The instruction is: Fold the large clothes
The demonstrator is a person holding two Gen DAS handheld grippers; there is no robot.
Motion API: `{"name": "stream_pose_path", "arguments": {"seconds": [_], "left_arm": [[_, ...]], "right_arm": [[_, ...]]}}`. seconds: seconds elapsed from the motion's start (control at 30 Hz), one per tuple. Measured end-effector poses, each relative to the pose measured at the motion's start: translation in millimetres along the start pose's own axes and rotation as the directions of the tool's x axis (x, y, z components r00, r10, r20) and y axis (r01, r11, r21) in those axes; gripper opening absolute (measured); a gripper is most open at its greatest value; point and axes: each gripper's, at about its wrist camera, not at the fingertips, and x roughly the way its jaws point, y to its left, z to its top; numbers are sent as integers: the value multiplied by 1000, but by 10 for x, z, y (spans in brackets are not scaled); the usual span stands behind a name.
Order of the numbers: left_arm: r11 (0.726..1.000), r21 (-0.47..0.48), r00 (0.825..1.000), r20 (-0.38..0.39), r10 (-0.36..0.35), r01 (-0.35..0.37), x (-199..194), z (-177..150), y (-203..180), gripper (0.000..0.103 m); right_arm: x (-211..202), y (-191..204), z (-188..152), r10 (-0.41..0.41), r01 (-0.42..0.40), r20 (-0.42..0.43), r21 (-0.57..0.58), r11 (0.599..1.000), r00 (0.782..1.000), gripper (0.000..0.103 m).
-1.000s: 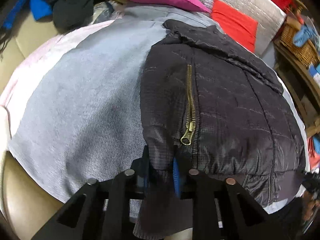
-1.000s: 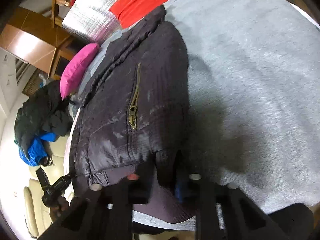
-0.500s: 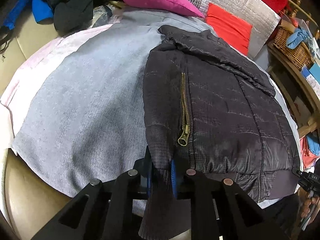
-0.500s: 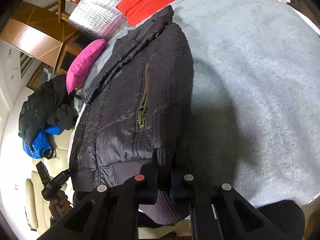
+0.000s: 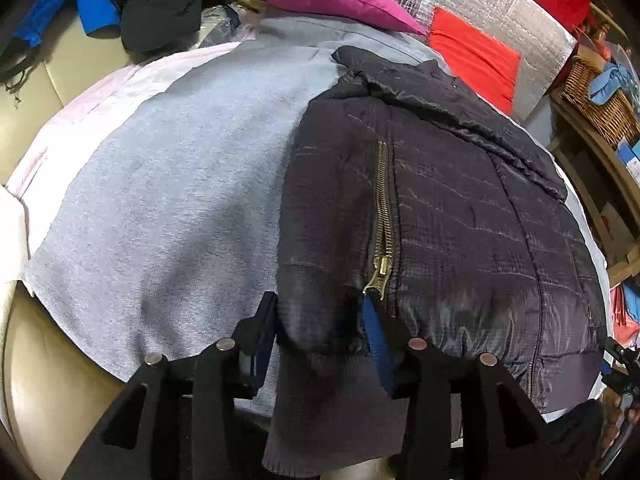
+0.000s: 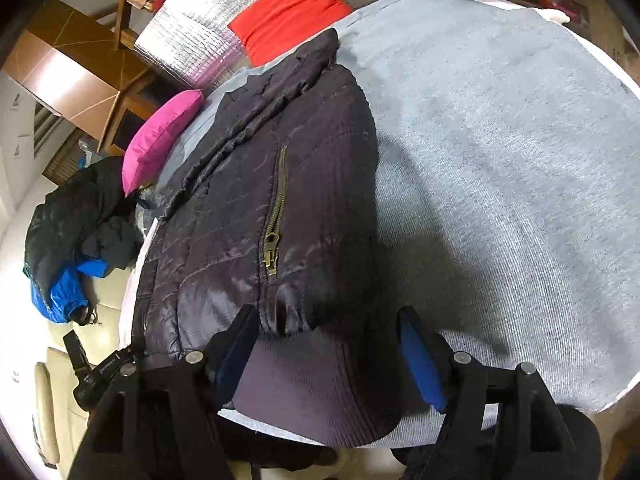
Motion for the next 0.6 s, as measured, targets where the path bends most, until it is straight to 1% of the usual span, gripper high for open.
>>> {"name": "stream_pose_path", "arguments": {"seconds": [0.07,0.1,0.13,0.17,0.2,0.23,0.27,0.33,0.43,0.5,0.6], "left_arm": [[1000,15,1000,-2,14,-14,26,-5,-38,48],[1000,22,1000,-3,22,-22,27,-15,-48,48],[999,39,999,-5,39,-38,37,-21,-71,46],[996,61,998,-6,58,-58,41,-28,-94,29],[995,75,997,-3,71,-70,35,-36,-98,23],[995,84,998,-3,62,-61,19,-33,-98,21],[996,77,999,-6,44,-43,2,-20,-81,19],[998,66,1000,-4,21,-21,-54,1,-53,17],[997,77,1000,21,8,-9,-171,-9,-74,16],[997,80,1000,24,1,-3,-216,-30,-76,16],[997,74,1000,15,-7,6,-220,-37,-31,16]], "right_arm": [[57,5,-3,-1,1,-15,1,1000,1000,73],[104,26,-12,-5,5,-29,-6,1000,1000,69],[143,56,-28,-3,2,-39,-18,1000,999,59],[175,80,-44,-3,2,-49,-28,1000,999,31],[217,101,-59,-35,33,-60,-34,999,998,28],[240,95,-63,-34,32,-66,-31,999,997,23],[247,82,-57,-18,16,-76,-22,1000,997,19],[221,54,-36,12,-13,-85,-14,1000,996,17],[130,47,-22,54,-55,-83,-13,998,995,13],[79,61,-25,65,-67,-78,-17,998,995,11],[63,49,-42,68,-70,-81,-15,997,994,11]]}}
